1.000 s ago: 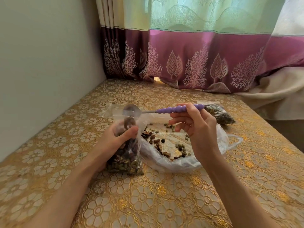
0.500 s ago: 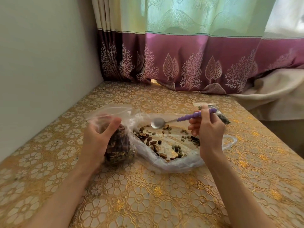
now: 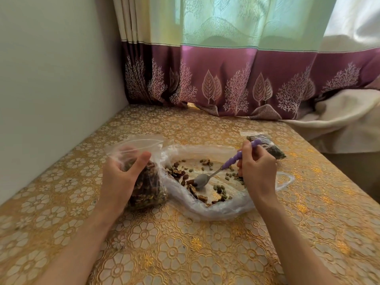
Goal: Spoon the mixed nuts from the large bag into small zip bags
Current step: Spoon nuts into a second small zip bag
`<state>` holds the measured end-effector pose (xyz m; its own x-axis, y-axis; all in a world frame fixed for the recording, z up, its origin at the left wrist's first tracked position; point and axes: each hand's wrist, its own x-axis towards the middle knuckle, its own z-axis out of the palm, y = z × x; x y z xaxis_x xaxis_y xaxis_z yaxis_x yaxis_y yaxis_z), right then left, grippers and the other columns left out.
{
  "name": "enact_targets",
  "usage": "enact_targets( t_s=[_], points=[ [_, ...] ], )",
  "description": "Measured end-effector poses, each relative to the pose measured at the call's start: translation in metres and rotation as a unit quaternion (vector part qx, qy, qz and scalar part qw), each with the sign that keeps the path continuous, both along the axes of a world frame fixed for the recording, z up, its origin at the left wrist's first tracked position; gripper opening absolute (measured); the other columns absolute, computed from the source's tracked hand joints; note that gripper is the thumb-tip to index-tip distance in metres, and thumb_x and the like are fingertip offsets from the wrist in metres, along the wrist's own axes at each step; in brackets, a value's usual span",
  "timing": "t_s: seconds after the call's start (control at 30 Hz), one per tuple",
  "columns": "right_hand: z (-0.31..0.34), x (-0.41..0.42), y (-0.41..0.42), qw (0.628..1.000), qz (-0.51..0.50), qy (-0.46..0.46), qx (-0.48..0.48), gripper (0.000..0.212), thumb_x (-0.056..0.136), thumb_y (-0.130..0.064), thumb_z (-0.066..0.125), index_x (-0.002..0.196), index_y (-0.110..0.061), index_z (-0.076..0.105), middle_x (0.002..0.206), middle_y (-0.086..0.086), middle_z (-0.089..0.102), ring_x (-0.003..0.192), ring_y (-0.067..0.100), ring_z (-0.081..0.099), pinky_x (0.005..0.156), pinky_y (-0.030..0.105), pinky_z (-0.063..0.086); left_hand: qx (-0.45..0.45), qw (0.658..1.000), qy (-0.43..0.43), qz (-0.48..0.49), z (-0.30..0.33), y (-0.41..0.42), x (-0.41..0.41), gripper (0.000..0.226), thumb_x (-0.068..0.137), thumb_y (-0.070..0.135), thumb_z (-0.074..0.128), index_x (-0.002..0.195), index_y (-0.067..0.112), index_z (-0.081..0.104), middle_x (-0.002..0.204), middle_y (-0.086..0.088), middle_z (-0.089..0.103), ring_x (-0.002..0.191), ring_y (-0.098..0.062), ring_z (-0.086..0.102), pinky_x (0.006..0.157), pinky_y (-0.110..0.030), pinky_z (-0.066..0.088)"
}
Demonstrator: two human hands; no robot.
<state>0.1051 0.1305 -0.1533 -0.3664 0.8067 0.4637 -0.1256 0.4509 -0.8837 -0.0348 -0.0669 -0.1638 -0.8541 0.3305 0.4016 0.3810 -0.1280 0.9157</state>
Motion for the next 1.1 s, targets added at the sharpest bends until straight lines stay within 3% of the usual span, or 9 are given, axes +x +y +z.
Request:
enact_targets(
  t_s=[0.07, 0.17, 0.23, 0.37, 0.57, 0.67, 0.87, 0.97, 1.1],
  points=[
    [-0.001, -0.002, -0.005, 0.999, 0.03, 0.013, -0.022, 0.037, 0.098, -0.021, 0.048, 0.065, -0.01, 0.06, 0.051, -0.005, 0.065, 0.039, 0.002, 0.053, 0.042, 0.015, 0.04, -0.007, 1.0, -0.001, 0.001, 0.0, 0.0, 0.0, 0.042, 0.057, 0.058, 0.067, 0.083, 0.024, 0.066, 0.11, 0.003, 0.063, 0.097, -0.002, 0.06, 0.084, -0.024, 0.05],
    [-0.002, -0.003, -0.011, 0.993, 0.094, 0.006, -0.068, 0.036, 0.098, -0.02, 0.05, 0.067, -0.008, 0.062, 0.054, -0.002, 0.067, 0.038, 0.006, 0.055, 0.036, 0.012, 0.036, -0.021, 1.0, 0.004, 0.0, 0.0, -0.001, -0.001, 0.059, 0.052, 0.074, 0.068, 0.084, 0.024, 0.067, 0.115, 0.004, 0.061, 0.104, -0.007, 0.058, 0.093, -0.033, 0.048],
    [-0.003, -0.004, -0.014, 0.985, 0.134, -0.011, -0.104, 0.036, 0.098, -0.021, 0.049, 0.068, -0.008, 0.064, 0.058, 0.001, 0.07, 0.041, 0.009, 0.058, 0.035, 0.013, 0.035, -0.026, 1.0, 0.004, 0.003, -0.001, -0.001, -0.001, 0.069, 0.045, 0.081, 0.065, 0.084, 0.024, 0.067, 0.118, 0.003, 0.059, 0.108, -0.01, 0.057, 0.097, -0.038, 0.046],
    [-0.003, -0.005, -0.016, 0.97, 0.179, -0.05, -0.16, 0.038, 0.098, -0.022, 0.049, 0.068, -0.008, 0.067, 0.065, 0.006, 0.072, 0.049, 0.013, 0.063, 0.038, 0.016, 0.04, -0.038, 0.999, 0.016, 0.002, -0.001, -0.001, -0.002, 0.065, 0.049, 0.079, 0.065, 0.085, 0.024, 0.068, 0.117, 0.006, 0.059, 0.107, -0.009, 0.057, 0.098, -0.041, 0.046],
    [0.0, -0.005, -0.016, 0.956, 0.169, -0.051, -0.234, 0.035, 0.099, -0.019, 0.048, 0.073, -0.003, 0.065, 0.06, 0.008, 0.07, 0.05, 0.014, 0.064, 0.04, 0.017, 0.044, -0.032, 0.999, 0.028, -0.016, 0.0, 0.0, -0.001, 0.093, 0.044, 0.082, 0.066, 0.102, 0.009, 0.063, 0.094, 0.032, 0.061, 0.088, 0.007, 0.062, 0.068, -0.011, 0.05],
    [0.001, -0.005, -0.015, 0.952, 0.15, -0.046, -0.262, 0.036, 0.099, -0.017, 0.047, 0.07, -0.003, 0.063, 0.056, 0.007, 0.068, 0.046, 0.012, 0.062, 0.039, 0.016, 0.044, -0.04, 0.998, 0.03, -0.03, -0.002, -0.001, -0.002, 0.076, 0.044, 0.08, 0.067, 0.096, 0.025, 0.061, 0.106, 0.016, 0.063, 0.096, -0.003, 0.063, 0.075, -0.02, 0.052],
    [0.005, -0.002, -0.01, 0.946, 0.132, -0.005, -0.295, 0.035, 0.099, -0.016, 0.045, 0.072, 0.0, 0.061, 0.051, 0.005, 0.066, 0.041, 0.009, 0.058, 0.037, 0.015, 0.042, -0.086, 0.994, -0.008, -0.059, -0.003, 0.0, -0.002, 0.105, 0.032, 0.085, 0.065, 0.111, 0.017, 0.057, 0.102, 0.003, 0.067, 0.095, -0.013, 0.065, 0.082, -0.03, 0.052],
    [0.006, -0.001, -0.008, 0.945, 0.131, 0.026, -0.298, 0.035, 0.099, -0.017, 0.045, 0.073, 0.0, 0.061, 0.051, 0.005, 0.066, 0.04, 0.008, 0.056, 0.036, 0.015, 0.04, -0.158, 0.982, -0.022, -0.105, -0.002, 0.001, 0.003, 0.093, 0.028, 0.09, 0.059, 0.099, 0.031, 0.056, 0.093, 0.013, 0.066, 0.085, -0.005, 0.063, 0.065, -0.018, 0.051],
    [0.01, 0.002, -0.008, 0.948, 0.126, 0.088, -0.278, 0.034, 0.1, -0.019, 0.045, 0.075, -0.002, 0.06, 0.054, 0.005, 0.065, 0.042, 0.008, 0.054, 0.036, 0.016, 0.038, -0.212, 0.96, -0.038, -0.177, -0.003, 0.006, 0.007, 0.065, 0.051, 0.07, 0.063, 0.101, 0.028, 0.058, 0.09, 0.012, 0.068, 0.075, -0.007, 0.069, 0.054, -0.013, 0.049]
  ],
)
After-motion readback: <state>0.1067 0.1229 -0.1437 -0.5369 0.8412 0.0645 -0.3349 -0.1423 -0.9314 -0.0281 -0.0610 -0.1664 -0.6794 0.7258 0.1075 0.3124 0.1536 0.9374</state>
